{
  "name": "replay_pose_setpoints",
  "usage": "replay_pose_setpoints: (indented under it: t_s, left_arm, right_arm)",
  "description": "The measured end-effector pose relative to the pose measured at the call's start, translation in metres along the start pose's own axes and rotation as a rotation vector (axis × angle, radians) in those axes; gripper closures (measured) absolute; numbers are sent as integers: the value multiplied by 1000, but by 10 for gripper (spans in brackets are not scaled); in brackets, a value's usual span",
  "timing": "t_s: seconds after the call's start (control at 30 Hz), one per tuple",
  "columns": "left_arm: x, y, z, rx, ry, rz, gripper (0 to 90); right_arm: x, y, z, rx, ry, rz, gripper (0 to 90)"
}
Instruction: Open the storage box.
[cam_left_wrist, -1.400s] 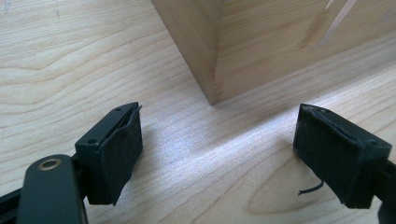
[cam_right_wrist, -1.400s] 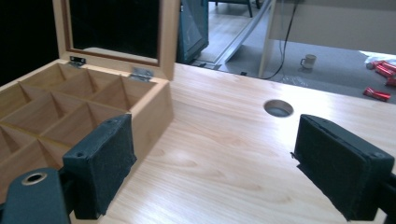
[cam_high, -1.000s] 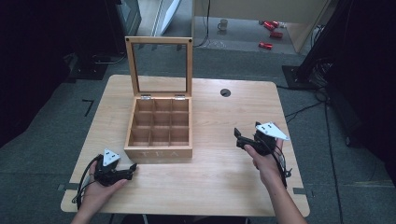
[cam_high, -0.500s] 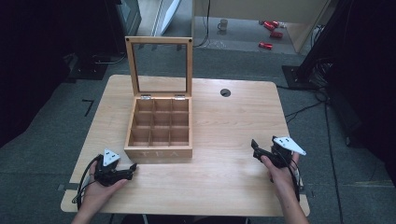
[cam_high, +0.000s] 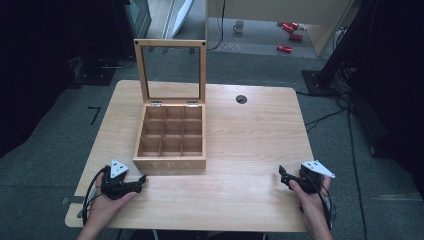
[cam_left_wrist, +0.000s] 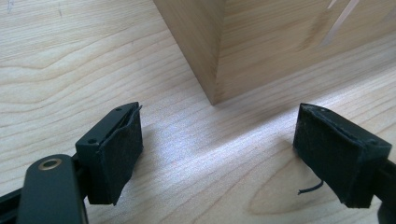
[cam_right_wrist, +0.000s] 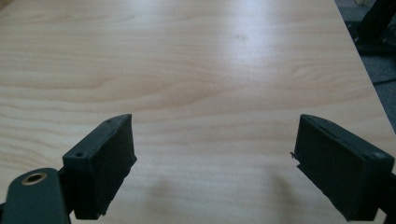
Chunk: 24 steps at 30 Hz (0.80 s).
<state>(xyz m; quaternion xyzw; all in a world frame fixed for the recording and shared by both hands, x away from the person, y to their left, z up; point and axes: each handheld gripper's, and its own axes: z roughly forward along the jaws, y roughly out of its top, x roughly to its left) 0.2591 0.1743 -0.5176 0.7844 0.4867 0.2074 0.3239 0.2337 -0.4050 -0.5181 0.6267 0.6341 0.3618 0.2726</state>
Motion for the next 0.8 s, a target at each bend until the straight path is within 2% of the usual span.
replay_pose_setpoints:
  t_s: [0.2,0.33,0.4,0.8]
  left_arm:
    - [0,0,0,0,0,1,163]
    - [0,0,0,0,0,1,163]
    - [0,0,0,0,0,1,163]
    - [0,0,0,0,0,0,163]
  right_arm:
    - [-6,-7,-2,73,-5,-10,121]
    - [-3,-9,-2,103,-3,-54,120]
    - [0,-10,-1,115,-36,-79,118]
    - [-2,-9,-1,119,-23,-88,107]
